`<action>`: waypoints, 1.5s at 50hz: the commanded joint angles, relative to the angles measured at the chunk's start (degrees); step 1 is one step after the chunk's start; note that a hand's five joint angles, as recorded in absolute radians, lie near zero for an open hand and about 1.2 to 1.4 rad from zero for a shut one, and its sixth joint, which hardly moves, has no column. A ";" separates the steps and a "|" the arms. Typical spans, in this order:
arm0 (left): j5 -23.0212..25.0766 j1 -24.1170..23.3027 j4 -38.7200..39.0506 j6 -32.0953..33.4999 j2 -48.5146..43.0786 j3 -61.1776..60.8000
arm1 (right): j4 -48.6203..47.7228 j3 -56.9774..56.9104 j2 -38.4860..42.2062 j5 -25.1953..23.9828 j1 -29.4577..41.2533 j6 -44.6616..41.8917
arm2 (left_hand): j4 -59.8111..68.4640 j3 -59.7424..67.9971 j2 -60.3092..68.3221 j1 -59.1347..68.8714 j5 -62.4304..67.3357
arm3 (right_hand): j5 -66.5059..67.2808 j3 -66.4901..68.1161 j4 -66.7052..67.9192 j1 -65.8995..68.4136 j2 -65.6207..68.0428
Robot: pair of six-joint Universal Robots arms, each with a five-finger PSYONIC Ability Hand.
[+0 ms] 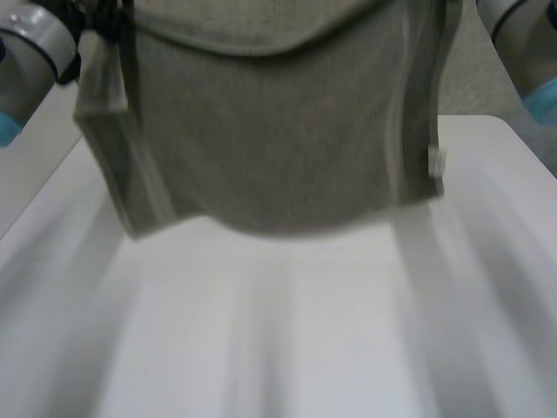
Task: Fold the towel.
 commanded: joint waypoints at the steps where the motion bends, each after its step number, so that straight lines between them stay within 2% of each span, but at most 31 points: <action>1: -2.66 -1.06 15.44 -2.67 -0.08 4.07 | -10.65 -2.42 0.43 1.33 0.54 4.53 | 1.87 2.44 3.29 7.47 4.82 | 3.16 3.06 3.13 6.05 3.67; 4: -2.22 -2.12 17.73 -5.49 2.21 1.26 | -9.86 -2.24 -0.27 0.28 0.45 7.26 | 1.87 2.44 3.29 7.47 4.82 | 3.16 3.06 3.13 6.05 3.67; 6: -1.87 -2.20 17.64 -6.54 3.09 -0.94 | -5.85 -1.02 -0.89 -4.18 -0.43 9.01 | 1.87 2.44 3.29 7.47 4.82 | 3.16 3.06 3.13 6.05 3.67; 7: -1.61 -2.20 17.72 -7.50 4.13 -4.33 | -5.82 -1.01 -0.89 -4.21 -0.43 9.01 | 1.87 2.44 3.29 7.47 4.82 | 3.16 3.06 3.13 6.05 3.67; 9: -1.17 -2.12 17.55 -8.03 5.11 -7.71 | 0.21 1.52 -1.06 -10.59 -1.74 8.58 | 1.87 2.44 3.29 7.47 4.82 | 3.16 3.06 3.13 6.05 3.67; 10: -0.47 -1.77 16.85 -8.21 6.50 -12.15 | 0.24 1.54 -1.07 -10.62 -1.75 8.58 | 1.87 2.44 3.29 7.47 4.82 | 3.16 3.06 3.13 6.05 3.67; 11: 0.67 -1.15 15.89 -8.12 7.99 -17.24 | 3.72 3.19 -0.98 -13.23 -2.79 8.14 | 1.87 2.44 3.29 7.47 4.82 | 3.16 3.06 3.13 6.05 3.67; 12: 0.68 -1.15 15.88 -8.12 8.01 -17.29 | 3.76 3.21 -0.98 -13.26 -2.80 8.14 | 1.87 2.44 3.29 7.47 4.82 | 3.16 3.06 3.13 6.05 3.67; 14: 3.91 -0.10 14.39 -7.86 10.89 -27.96 | 12.15 9.06 -1.24 -18.42 -4.90 5.25 | 1.87 2.44 3.29 7.47 4.82 | 3.16 3.06 3.13 6.05 3.67; 15: 3.93 -0.09 14.39 -7.86 10.91 -28.01 | 12.20 9.10 -1.24 -18.44 -4.91 5.24 | 1.87 2.44 3.29 7.47 4.82 | 3.16 3.06 3.13 6.05 3.67; 16: 5.93 1.04 14.12 -7.77 12.13 -33.93 | 15.42 13.01 -1.94 -20.18 -5.70 2.89 | 1.87 2.44 3.29 7.47 4.82 | 3.16 3.06 3.13 6.05 3.67; 17: 5.95 1.05 14.12 -7.77 12.14 -33.99 | 18.32 17.40 -3.08 -21.68 -6.57 -0.10 | 1.87 2.44 3.29 7.47 4.82 | 3.16 3.06 3.13 6.05 3.67; 18: 7.69 2.09 14.12 -7.68 12.92 -39.73 | 18.35 17.44 -3.09 -21.70 -6.58 -0.13 | 1.87 2.44 3.29 7.47 4.82 | 3.16 3.06 3.13 6.05 3.67; 20: 9.20 2.81 14.12 -7.16 13.54 -44.80 | 20.54 28.63 -5.97 -23.88 -8.16 -6.60 | 1.87 2.44 3.29 7.47 4.82 | 3.16 3.06 3.13 6.05 3.67; 21: 10.42 3.24 14.21 -5.76 13.98 -49.41 | 20.55 28.69 -5.99 -23.89 -8.16 -6.63 | 1.87 2.44 3.29 7.47 4.82 | 3.16 3.06 3.13 6.05 3.67; 22: 11.48 3.59 14.21 -3.40 14.07 -53.63 | 20.46 35.22 -7.64 -23.98 -9.21 -9.50 | 1.87 2.44 3.29 7.47 4.82 | 3.16 3.06 3.13 6.05 3.67; 23: 11.49 3.60 14.21 -3.38 14.07 -53.68 | 20.46 35.29 -7.66 -23.98 -9.22 -9.53 | 1.87 2.44 3.29 7.47 4.82 | 3.16 3.06 3.13 6.05 3.67; 25: 12.54 4.73 14.21 3.88 14.07 -60.93 | 19.50 46.22 -11.42 -23.98 -11.32 -13.91 | 1.87 2.44 3.29 7.47 4.82 | 3.16 3.06 3.13 6.05 3.67; 26: 12.54 4.74 14.21 3.92 14.07 -60.97 | 19.49 46.27 -11.44 -23.98 -11.33 -13.92 | 1.87 2.44 3.29 7.47 4.82 | 3.16 3.06 3.13 6.05 3.67; 27: 12.63 5.44 13.95 7.83 14.16 -63.93 | 18.62 50.97 -13.18 -23.98 -11.94 -15.06 | 1.87 2.44 3.29 7.47 4.82 | 3.16 3.06 3.13 6.05 3.67; 28: 12.63 5.44 13.95 7.87 14.16 -63.96 | 17.66 55.37 -14.85 -23.98 -12.29 -15.15 | 1.87 2.44 3.29 7.47 4.82 | 3.16 3.06 3.13 6.05 3.67; 30: 12.55 5.79 13.77 14.70 14.33 -68.51 | 16.34 59.68 -16.78 -23.98 -12.64 -15.07 | 1.87 2.44 3.29 7.47 4.82 | 3.16 3.06 3.13 6.05 3.67; 35: 12.11 5.45 13.86 20.95 14.69 -73.61 | 11.34 70.67 -23.89 -24.07 -14.75 -14.46 | 1.87 2.44 3.29 7.47 4.82 | 3.16 3.06 3.13 6.05 3.67; 39: 11.93 5.27 14.30 21.67 14.69 -75.47 | 4.84 79.12 -30.32 -24.60 -18.26 -10.25 | 1.87 2.44 3.29 7.47 4.82 | 3.16 3.06 3.13 6.05 3.67; 41: 11.75 5.09 15.08 21.67 14.69 -75.91 | 2.90 81.49 -31.55 -24.60 -19.23 -8.84 | -11.33 -10.77 -9.92 -5.74 -8.39 | 3.16 3.06 3.13 6.05 3.67; 45: 10.87 4.83 16.93 21.50 14.34 -76.18 | -0.90 85.82 -32.79 -24.68 -20.03 -7.25 | -21.32 -20.75 -19.90 -15.72 -18.37 | 3.16 3.06 3.13 6.05 3.67; 46: 9.66 4.57 18.24 21.41 14.16 -76.52 | -2.64 87.56 -33.23 -24.68 -20.46 -6.98 | -27.81 -27.25 -26.40 -22.22 -24.87 | 3.16 3.06 3.13 6.05 3.67; 52: 3.07 2.90 22.64 18.34 13.81 -78.02 | -9.32 94.16 -34.29 -24.51 -23.10 -6.28 | -34.59 -34.03 -33.18 -29.00 -31.65 | 3.16 3.06 3.13 6.05 3.67; 61: 0.85 2.28 22.56 16.14 14.77 -81.01 | -17.94 98.56 -34.20 -23.98 -23.72 0.30 | -34.78 -34.21 -33.36 -29.18 -31.83 | 3.16 3.06 3.13 6.05 3.67; 70: 0.77 3.51 23.61 15.87 18.64 -85.66 | -20.67 99.54 -34.38 -23.45 -23.98 2.60 | -34.78 -34.21 -33.36 -29.18 -31.83 | 3.16 3.06 3.13 6.05 3.67; 75: -2.31 4.30 26.51 14.90 18.91 -86.11 | -21.11 99.54 -34.38 -21.87 -24.42 2.86 | -34.44 -33.87 -33.03 -28.85 -31.49 | 3.16 3.06 3.13 6.05 3.67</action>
